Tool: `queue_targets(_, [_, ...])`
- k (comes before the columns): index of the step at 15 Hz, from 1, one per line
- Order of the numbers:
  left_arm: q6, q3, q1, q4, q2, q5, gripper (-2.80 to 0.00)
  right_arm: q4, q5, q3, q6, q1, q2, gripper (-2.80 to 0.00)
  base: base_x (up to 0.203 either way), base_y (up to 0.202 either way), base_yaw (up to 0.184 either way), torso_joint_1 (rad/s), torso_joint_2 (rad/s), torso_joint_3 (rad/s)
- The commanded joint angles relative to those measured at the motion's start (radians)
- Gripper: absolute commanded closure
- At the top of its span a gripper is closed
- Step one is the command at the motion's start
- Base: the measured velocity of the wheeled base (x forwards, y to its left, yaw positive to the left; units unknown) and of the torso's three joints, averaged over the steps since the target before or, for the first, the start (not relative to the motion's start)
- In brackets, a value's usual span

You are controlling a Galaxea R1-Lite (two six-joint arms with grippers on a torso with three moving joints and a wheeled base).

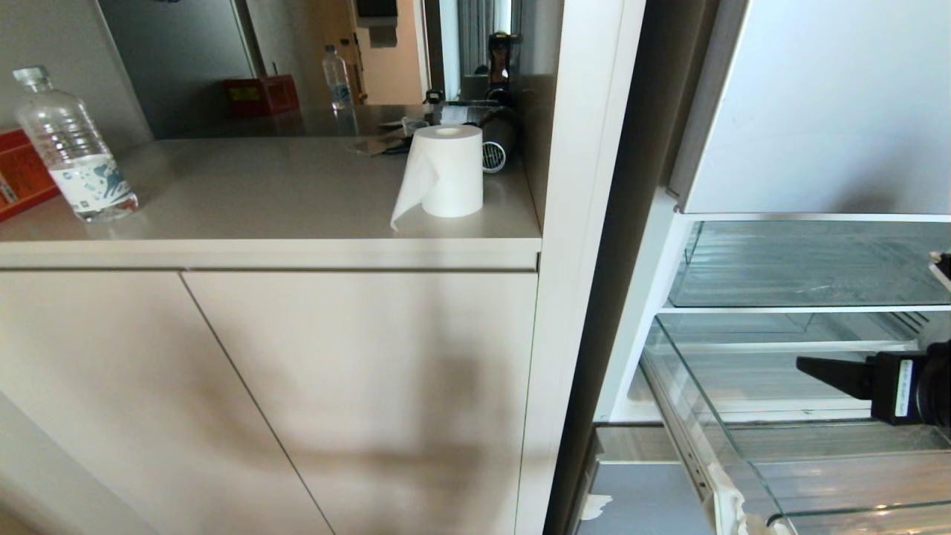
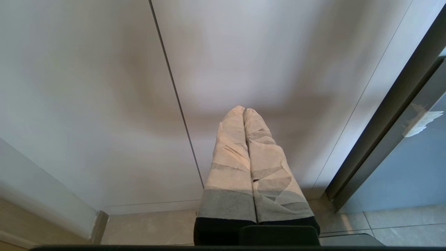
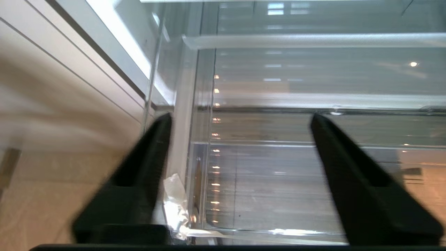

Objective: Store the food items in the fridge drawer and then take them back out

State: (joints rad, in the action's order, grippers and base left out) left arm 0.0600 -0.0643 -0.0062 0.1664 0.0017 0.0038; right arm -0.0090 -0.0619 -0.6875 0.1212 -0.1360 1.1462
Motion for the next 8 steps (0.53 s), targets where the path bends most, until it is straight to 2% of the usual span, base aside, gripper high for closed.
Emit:
queue_targets(1, [0.000,0.000,0.000,0.001,0.001,0.001,0.00,-0.003,-0.002,0.034,0.002,-0.001,-0.131,0.00,0.000,0.000,0.000,0.000,0.00,0.000])
queue_targets(4, [0.000,0.000,0.000,0.002,0.001,0.000,0.00,0.000,0.018,0.098,0.009,-0.003,-0.349,0.00,0.000,0.000,0.000,0.000,0.00,0.000])
queue_targets(6, [0.000,0.000,-0.001,0.001,0.000,0.001,0.00,-0.004,0.100,0.151,0.065,-0.004,-0.449,0.00,0.000,0.000,0.000,0.000,0.00,0.000])
queue_targets(8, [0.000,0.000,0.000,0.001,0.001,0.001,0.00,-0.006,0.141,0.184,0.108,-0.004,-0.516,0.00,0.000,0.000,0.000,0.000,0.00,0.000])
